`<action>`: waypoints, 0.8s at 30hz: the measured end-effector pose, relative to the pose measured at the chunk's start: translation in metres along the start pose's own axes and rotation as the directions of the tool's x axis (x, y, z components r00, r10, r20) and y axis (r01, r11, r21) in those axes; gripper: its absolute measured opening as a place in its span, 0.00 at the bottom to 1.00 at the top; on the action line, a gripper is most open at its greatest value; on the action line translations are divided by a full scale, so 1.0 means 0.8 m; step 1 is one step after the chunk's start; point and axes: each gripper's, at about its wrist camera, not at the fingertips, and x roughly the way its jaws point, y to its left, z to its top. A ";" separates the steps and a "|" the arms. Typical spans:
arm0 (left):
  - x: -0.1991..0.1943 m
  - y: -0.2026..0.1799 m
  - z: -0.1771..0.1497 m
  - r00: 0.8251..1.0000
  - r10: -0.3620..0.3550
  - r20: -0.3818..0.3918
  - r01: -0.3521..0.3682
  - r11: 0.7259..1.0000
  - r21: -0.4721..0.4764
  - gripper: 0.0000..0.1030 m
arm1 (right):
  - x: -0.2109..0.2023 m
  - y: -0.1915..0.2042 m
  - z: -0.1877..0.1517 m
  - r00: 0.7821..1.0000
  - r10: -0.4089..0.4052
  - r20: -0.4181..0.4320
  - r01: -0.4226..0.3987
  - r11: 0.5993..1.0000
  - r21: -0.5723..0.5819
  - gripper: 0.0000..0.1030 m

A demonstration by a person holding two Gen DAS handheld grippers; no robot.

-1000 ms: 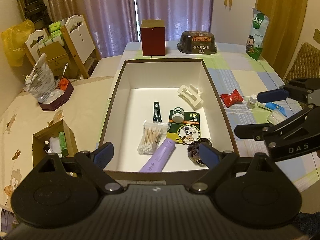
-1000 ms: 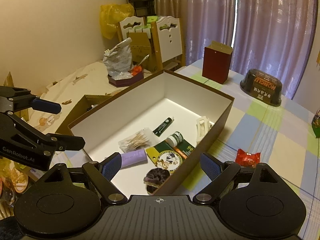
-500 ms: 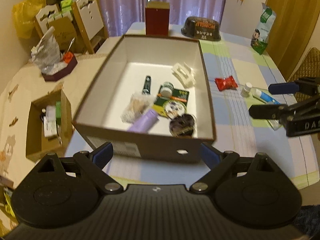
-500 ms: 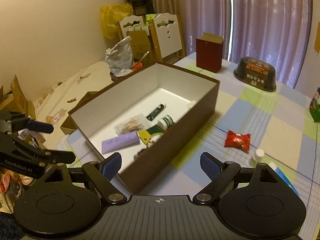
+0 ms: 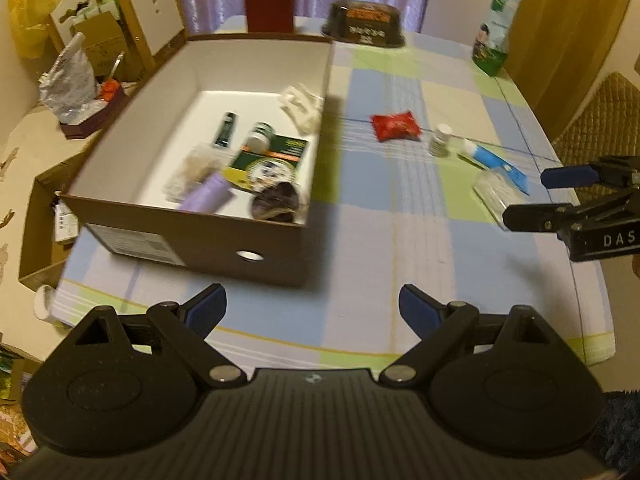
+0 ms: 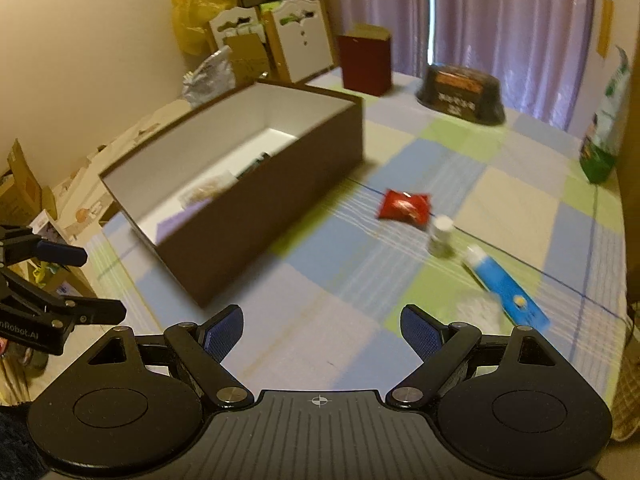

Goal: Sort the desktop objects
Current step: 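Withdraw both tools from the shoebox toward the remaining table items, then grasp the clear floss box with the left tool while the right tool grasps the blue tube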

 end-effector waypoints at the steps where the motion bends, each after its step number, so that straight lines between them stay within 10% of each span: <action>1: 0.004 -0.009 -0.001 1.000 0.000 -0.004 0.000 1.000 0.005 0.88 | -0.002 -0.008 -0.004 1.000 -0.004 -0.005 0.004 1.000 0.006 0.86; 24: 0.073 -0.111 0.017 0.998 -0.012 -0.054 0.015 0.998 0.056 0.87 | -0.006 -0.178 -0.050 0.994 -0.093 -0.064 0.101 0.986 0.134 0.86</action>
